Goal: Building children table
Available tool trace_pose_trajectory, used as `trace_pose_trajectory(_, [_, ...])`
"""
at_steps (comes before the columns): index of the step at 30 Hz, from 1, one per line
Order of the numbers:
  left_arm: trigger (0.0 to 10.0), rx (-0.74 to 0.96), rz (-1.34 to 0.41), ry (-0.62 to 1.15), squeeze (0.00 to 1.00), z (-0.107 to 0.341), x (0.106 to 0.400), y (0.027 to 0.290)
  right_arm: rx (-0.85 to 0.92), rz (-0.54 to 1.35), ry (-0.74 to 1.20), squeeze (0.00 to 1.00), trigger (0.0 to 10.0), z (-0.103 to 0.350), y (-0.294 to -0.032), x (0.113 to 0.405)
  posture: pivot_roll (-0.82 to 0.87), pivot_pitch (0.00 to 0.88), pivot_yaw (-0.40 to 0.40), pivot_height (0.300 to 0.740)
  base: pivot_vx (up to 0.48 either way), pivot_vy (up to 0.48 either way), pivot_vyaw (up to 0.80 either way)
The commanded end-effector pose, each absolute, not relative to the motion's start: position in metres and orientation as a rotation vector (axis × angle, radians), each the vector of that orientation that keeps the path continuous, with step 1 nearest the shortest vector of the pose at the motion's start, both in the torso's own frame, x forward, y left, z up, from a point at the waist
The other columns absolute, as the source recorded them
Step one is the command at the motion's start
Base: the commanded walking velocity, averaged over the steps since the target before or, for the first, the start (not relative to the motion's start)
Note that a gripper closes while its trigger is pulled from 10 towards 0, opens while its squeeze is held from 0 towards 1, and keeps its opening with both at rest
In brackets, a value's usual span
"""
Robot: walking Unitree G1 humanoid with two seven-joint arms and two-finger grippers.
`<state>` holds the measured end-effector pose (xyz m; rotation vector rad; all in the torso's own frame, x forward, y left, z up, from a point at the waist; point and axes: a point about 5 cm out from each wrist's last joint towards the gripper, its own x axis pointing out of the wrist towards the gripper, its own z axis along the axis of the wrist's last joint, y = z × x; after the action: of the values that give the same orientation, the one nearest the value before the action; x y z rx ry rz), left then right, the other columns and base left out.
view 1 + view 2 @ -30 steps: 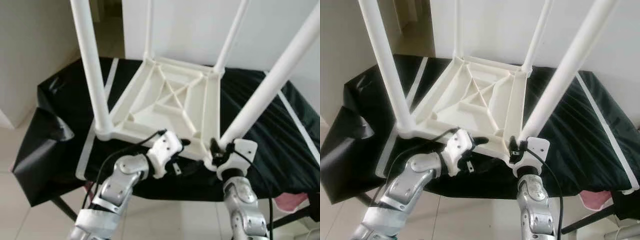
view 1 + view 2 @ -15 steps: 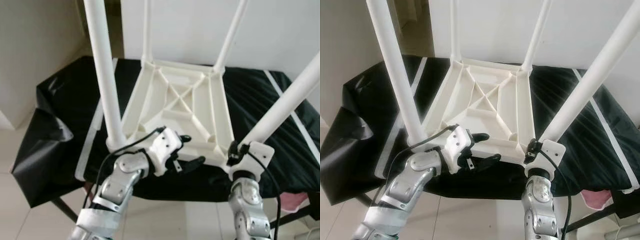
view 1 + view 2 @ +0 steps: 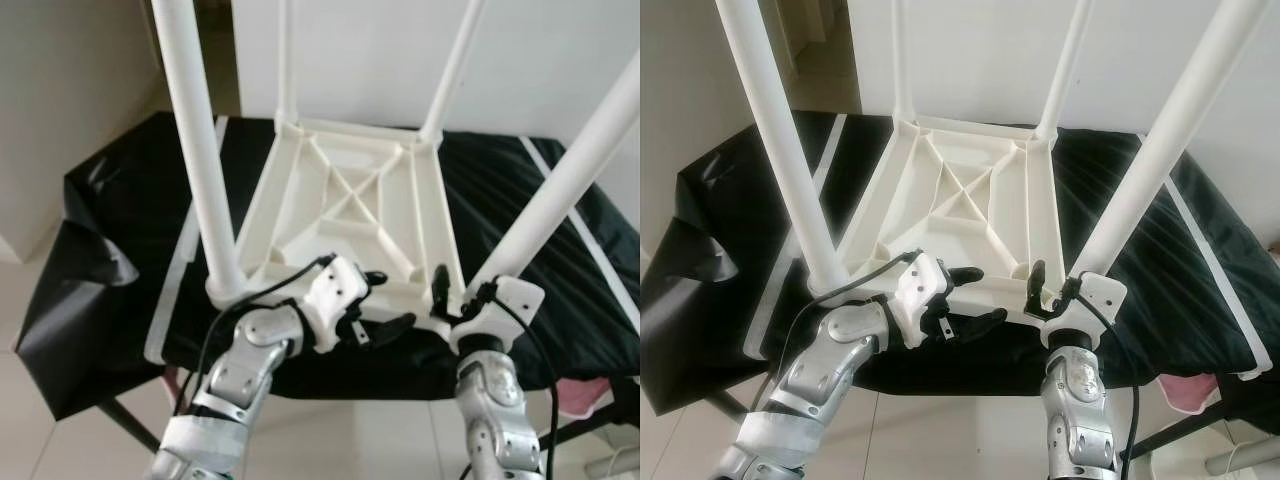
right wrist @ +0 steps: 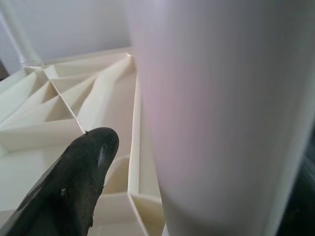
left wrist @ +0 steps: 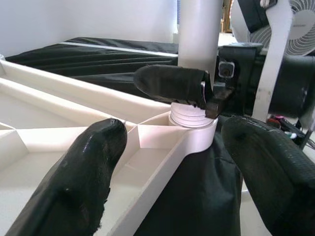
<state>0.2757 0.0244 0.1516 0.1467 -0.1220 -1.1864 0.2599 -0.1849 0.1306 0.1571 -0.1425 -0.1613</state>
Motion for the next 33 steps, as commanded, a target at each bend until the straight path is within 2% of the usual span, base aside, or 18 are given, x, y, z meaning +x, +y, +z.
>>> trace_pose_trajectory(1, [10.0,0.146,-1.097,-0.131,0.00,0.153,0.281,0.026,0.170,-0.142,-0.161,1.00,10.0,0.136,-0.186,0.261,-0.04,0.002,-0.057,0.740,0.000,0.000,0.00])
trace_pose_trajectory(2, [10.0,0.143,-1.102,-0.135,0.00,0.154,0.281,0.025,0.152,-0.091,-0.159,1.00,10.0,0.137,-0.191,0.262,-0.05,0.007,-0.054,0.740,0.000,0.000,0.00])
trace_pose_trajectory(3, [10.0,0.140,-1.111,-0.138,0.00,0.155,0.280,0.025,0.139,-0.033,-0.149,0.00,10.0,0.138,-0.196,0.262,-0.04,0.008,-0.054,0.740,0.000,0.000,0.00])
trace_pose_trajectory(11, [10.0,0.145,-1.215,-0.110,0.00,0.150,0.268,0.025,-0.005,0.233,-0.079,0.00,10.0,0.138,-0.218,0.262,-0.05,0.005,-0.042,0.740,0.000,0.000,0.00])
trace_pose_trajectory(13, [10.0,0.134,-1.254,-0.107,0.00,0.151,0.264,0.024,-0.085,0.361,-0.022,0.00,10.0,0.137,-0.225,0.266,-0.05,0.003,-0.037,0.740,0.000,0.000,0.00])
trace_pose_trajectory(19, [10.0,0.142,-1.287,-0.110,0.00,0.151,0.262,0.023,-0.148,0.492,0.060,0.00,10.0,0.131,-0.226,0.279,-0.05,0.000,-0.032,0.740,0.000,0.000,0.00])
trace_pose_trajectory(26, [10.0,0.159,-1.297,-0.102,0.00,0.149,0.260,0.023,-0.164,0.588,0.093,0.00,10.0,0.125,-0.219,0.281,-0.03,0.000,-0.037,0.740,0.000,0.000,0.00])
trace_pose_trajectory(27, [10.0,0.163,-1.297,-0.099,0.00,0.149,0.260,0.024,-0.160,0.598,0.101,0.00,5.0,0.124,-0.219,0.282,-0.03,0.000,-0.038,0.740,0.000,0.000,0.00])
trace_pose_trajectory(28, [10.0,0.163,-1.297,-0.099,0.00,0.149,0.260,0.024,-0.160,0.598,0.101,0.00,5.0,0.124,-0.219,0.282,-0.03,0.000,-0.038,0.740,0.000,0.000,0.00])
trace_pose_trajectory(29, [10.0,0.164,-1.293,-0.098,0.00,0.150,0.261,0.024,-0.159,0.603,0.108,0.00,0.0,0.122,-0.220,0.282,-0.03,0.000,-0.037,0.740,0.000,0.000,0.00])
trace_pose_trajectory(33, [10.0,0.163,-1.291,-0.097,0.00,0.150,0.261,0.025,-0.158,0.610,0.115,0.00,0.0,0.121,-0.220,0.282,-0.02,0.000,-0.037,0.740,0.000,0.000,0.00])
